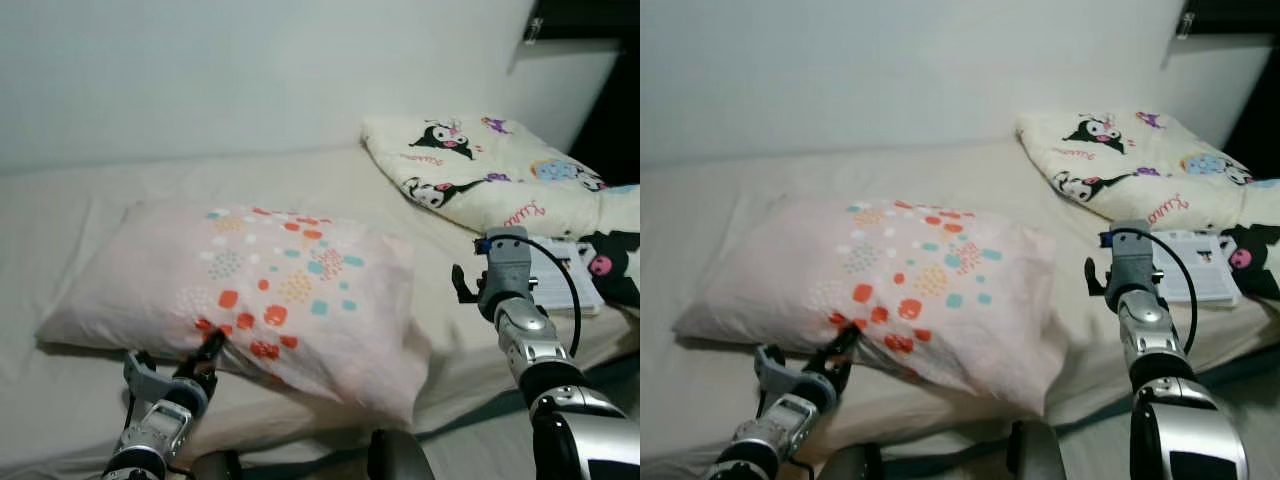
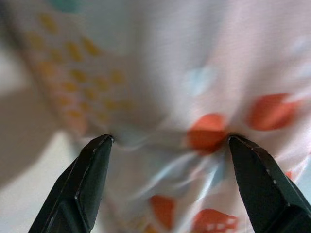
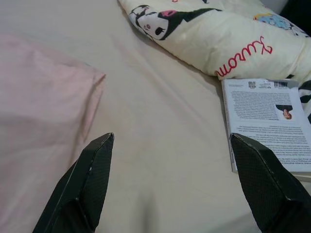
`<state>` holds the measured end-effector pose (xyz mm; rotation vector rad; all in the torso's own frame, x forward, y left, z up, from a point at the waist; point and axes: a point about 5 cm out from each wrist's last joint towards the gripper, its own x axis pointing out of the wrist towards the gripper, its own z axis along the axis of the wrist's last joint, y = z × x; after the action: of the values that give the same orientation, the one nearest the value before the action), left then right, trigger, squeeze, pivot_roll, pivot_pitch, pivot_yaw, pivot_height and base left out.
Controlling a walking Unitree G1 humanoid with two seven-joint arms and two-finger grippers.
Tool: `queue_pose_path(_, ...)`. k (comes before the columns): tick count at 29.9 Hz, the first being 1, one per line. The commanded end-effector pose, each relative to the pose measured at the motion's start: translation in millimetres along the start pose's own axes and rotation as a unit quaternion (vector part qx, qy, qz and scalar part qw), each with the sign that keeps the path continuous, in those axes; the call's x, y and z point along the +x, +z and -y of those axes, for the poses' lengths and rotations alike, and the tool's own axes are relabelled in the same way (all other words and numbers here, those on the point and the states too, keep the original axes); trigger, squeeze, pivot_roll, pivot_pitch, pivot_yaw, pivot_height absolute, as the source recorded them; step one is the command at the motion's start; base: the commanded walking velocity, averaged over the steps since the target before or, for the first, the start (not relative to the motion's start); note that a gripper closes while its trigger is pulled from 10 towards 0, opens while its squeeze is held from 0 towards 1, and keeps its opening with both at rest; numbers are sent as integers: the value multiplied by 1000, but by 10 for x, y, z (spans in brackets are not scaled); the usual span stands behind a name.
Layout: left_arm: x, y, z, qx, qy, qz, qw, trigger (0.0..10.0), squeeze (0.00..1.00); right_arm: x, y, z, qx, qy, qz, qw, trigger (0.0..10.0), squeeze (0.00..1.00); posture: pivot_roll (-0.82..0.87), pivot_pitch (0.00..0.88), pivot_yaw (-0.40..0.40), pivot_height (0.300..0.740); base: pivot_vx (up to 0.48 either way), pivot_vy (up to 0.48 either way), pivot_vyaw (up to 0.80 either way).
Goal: Clean up the room
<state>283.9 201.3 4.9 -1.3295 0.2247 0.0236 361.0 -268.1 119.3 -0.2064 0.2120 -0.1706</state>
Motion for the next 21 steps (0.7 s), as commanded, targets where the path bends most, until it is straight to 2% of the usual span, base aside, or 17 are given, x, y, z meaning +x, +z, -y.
queue_pose_path(1,-18,22,52,-24,-46,5,999,10000,0,14,43,-28,-1,5,8,1000,10000,0,-31,0,-27,535,0,0,0)
queue_pose_path(4,-47,60,88,-39,-81,3,996,10000,0,14,39,-31,0,6,7,1000,10000,0,-28,0,-29,520,0,0,0)
queue_pose_path(10,-86,13,88,-32,-100,-24,994,10000,0,15,42,-36,-1,6,8,1000,10000,0,-30,0,-28,500,0,0,0)
queue_pose_path(13,-68,-57,96,-18,-94,-35,995,10000,0,18,56,-37,-1,6,11,1000,10000,0,-33,0,-29,490,0,0,0)
queue_pose_path(15,-28,-135,137,17,-89,-44,995,10000,0,20,66,-35,-2,6,13,1000,10000,0,-33,0,-32,480,0,0,0)
queue_pose_path(16,-28,-135,137,17,-89,-44,995,10000,0,20,66,-35,-2,6,13,1000,10000,0,-33,0,-32,480,0,0,0)
queue_pose_path(17,-2,-149,152,35,-78,-38,996,10000,0,21,73,-33,-2,6,14,1000,10000,0,-33,0,-32,475,0,0,0)
queue_pose_path(19,-2,-149,152,35,-78,-38,996,10000,0,21,73,-33,-2,6,14,1000,10000,0,-33,0,-32,475,0,0,0)
queue_pose_path(21,68,-140,219,51,-62,-8,997,10000,0,24,88,-31,-2,7,17,1000,10000,0,-34,0,-31,465,0,0,0)
